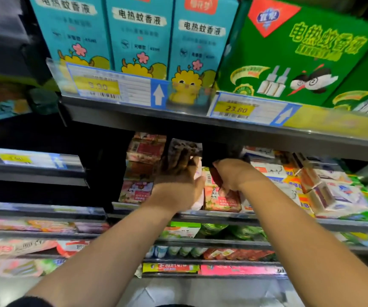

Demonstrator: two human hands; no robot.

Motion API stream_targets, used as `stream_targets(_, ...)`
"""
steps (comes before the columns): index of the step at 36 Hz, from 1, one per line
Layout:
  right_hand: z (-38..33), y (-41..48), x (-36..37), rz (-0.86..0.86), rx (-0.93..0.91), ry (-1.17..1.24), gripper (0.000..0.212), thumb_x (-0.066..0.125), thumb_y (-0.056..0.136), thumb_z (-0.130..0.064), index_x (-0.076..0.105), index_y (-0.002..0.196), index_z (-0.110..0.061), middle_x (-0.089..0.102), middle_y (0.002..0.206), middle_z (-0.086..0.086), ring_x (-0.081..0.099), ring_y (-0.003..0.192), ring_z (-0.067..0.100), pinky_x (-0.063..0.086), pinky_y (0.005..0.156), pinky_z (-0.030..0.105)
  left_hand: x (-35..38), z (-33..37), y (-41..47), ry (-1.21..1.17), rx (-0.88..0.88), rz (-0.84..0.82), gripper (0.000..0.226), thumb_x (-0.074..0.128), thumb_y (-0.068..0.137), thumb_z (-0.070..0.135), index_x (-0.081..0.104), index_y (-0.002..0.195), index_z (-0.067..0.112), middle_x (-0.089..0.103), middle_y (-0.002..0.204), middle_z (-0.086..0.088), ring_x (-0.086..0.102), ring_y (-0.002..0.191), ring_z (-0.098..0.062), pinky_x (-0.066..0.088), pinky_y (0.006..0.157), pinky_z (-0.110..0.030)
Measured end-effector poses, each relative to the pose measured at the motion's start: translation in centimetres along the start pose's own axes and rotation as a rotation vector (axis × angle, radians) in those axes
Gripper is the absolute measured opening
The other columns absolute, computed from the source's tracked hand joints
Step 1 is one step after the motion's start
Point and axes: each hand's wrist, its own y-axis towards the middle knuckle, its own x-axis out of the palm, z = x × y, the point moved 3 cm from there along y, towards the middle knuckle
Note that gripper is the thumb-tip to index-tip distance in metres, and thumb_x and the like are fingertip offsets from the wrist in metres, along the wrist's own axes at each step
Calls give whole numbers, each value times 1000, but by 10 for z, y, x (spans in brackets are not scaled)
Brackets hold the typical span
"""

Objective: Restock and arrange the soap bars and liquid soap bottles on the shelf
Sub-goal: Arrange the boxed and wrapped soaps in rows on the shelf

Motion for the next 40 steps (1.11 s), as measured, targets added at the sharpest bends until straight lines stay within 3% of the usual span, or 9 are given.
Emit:
stream_targets(3,-2,1,1,22,5,-11,59,77,79,-6,54,133,-13,66,120,11,66,105,28,49,81,29,7,2,1,4,3,-19,64,38,92,50,60,134,8,51,147,-14,43,140,-36,35,113,-54)
stream_targets(7,-2,-6,2,130,-12,0,73,72,79,1,44,143,-23,63,129,11,63,114,32,52,89,38,13,2,3,-4,2,2,65,34,92,49,60,136,8,47,151,-14,41,141,-36,38,109,-58)
stream_targets(11,-3,-10,3,159,-5,6,70,75,75,2,49,135,-21,66,121,10,64,110,31,54,88,40,15,3,6,3,-44,-123,82,6,87,56,34,154,18,17,165,-5,10,154,-28,17,120,-53)
stream_targets(15,-7,-10,2,124,17,-13,84,83,70,-5,43,142,-24,65,121,10,64,110,32,53,87,40,14,2,3,50,-20,-1,68,29,90,50,57,139,13,43,154,-11,38,143,-33,32,116,-55)
stream_targets(18,-8,-10,0,129,17,-26,70,79,75,-10,53,136,-29,65,121,7,64,110,30,51,84,35,13,1,3,104,-14,35,63,36,88,48,65,131,13,53,146,-11,48,136,-34,32,113,-52)
stream_targets(29,-1,-35,-5,277,48,161,41,74,83,-25,65,122,-34,69,110,5,65,102,30,47,76,33,-1,5,4,152,-16,-31,56,35,89,39,65,130,18,62,135,-11,58,126,-33,44,103,-54)
stream_targets(34,9,-59,-13,396,54,251,48,63,90,-24,56,134,-40,68,123,2,63,111,29,52,85,34,-11,8,-2,136,9,-110,44,28,101,44,59,124,22,60,130,-7,56,119,-30,46,92,-40)
stream_targets(38,25,-84,-17,564,65,396,50,66,90,-40,53,139,-36,66,126,3,59,116,30,51,88,35,-15,10,-1,153,-13,-161,45,26,98,42,64,110,21,68,98,-9,66,85,-33,51,70,-37)
stream_targets(40,36,-95,-15,695,75,455,48,70,85,-44,62,130,-29,71,115,6,60,111,32,48,84,34,-17,13,-1,173,-8,-159,41,25,101,45,60,102,23,66,93,-5,64,88,-31,48,78,-36)
